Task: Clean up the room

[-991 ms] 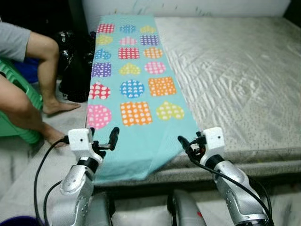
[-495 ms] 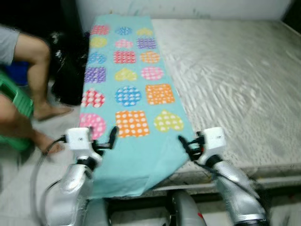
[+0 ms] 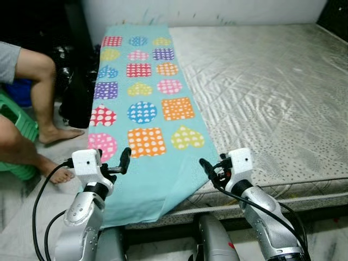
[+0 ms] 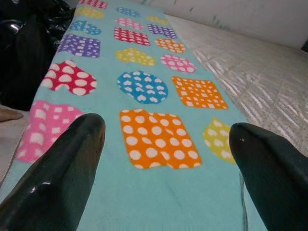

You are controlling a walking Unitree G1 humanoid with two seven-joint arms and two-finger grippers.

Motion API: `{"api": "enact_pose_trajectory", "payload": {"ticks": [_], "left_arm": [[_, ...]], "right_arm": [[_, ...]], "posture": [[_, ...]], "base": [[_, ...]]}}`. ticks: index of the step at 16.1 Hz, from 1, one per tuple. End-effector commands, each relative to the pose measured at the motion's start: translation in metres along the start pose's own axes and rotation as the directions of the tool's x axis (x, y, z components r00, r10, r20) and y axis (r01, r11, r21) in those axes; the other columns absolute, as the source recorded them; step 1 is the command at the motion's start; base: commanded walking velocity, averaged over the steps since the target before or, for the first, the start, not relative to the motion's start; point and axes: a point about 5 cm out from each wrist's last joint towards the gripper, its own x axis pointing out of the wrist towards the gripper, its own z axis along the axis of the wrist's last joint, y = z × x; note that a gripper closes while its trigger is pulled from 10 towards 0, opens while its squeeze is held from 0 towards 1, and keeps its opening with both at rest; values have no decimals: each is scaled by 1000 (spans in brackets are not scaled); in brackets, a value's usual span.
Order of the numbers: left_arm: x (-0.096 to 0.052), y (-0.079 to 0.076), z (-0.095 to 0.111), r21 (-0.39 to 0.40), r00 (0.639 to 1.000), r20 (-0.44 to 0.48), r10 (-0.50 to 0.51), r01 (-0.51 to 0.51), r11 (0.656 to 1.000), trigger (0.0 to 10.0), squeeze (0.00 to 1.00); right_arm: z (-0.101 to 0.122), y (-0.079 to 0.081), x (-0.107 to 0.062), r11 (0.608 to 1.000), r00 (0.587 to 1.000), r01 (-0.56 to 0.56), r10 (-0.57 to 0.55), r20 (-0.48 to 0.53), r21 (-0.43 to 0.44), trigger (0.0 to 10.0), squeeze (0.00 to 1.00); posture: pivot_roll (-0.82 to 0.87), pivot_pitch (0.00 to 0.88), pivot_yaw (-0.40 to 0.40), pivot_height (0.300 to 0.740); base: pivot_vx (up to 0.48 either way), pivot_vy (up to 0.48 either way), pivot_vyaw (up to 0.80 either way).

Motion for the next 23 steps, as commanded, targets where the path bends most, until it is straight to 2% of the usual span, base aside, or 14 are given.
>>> {"api": "enact_pose_trajectory", "payload": {"ticks": [1,4,8,13,16,18,19,21,23], "left_arm": [[-2,1,-2,1,1000,-19,5,-5,1000,10000,0],[-2,0,-3,-1,1000,-22,7,-7,1000,10000,0],[-2,0,-2,0,1000,-23,9,-9,1000,10000,0],[-7,1,5,-10,999,2,40,-40,999,10000,0],[-17,11,11,11,997,12,79,-79,997,10000,0],[-20,13,12,16,996,10,84,-84,996,10000,0],[-22,12,12,16,997,1,75,-75,997,10000,0],[-26,8,12,17,999,-8,53,-53,998,10000,0],[-33,3,13,22,999,-16,40,-40,999,10000,0]], "right_arm": [[-2,0,0,1000,1000,-11,11,-17,2,10000,0],[-3,1,0,1000,1000,-23,23,-20,0,10000,0],[-3,3,-1,1000,999,-31,31,-23,3,10000,0],[4,15,10,988,991,-131,127,-46,-88,10000,0],[8,46,33,971,974,-227,225,-37,-75,10000,0],[14,60,43,965,967,-256,255,-13,-65,10000,0],[17,72,52,960,962,-272,273,1,-70,10000,0],[18,78,59,964,966,-257,258,12,-62,10000,0],[18,83,76,982,983,-185,185,-3,-45,10000,0]], "posture": [[-120,107,-28,582],[-120,107,-28,582],[-120,113,-30,542],[-86,142,-56,542],[-23,159,-75,542],[-14,161,-77,542],[10,169,-83,542],[28,172,-89,542],[73,179,-100,542]], "base": [[0,0,0],[0,0,0],[0,0,0],[0,0,0],[0,0,0],[0,0,0],[0,0,0],[0,0,0],[0,0,0]]}}
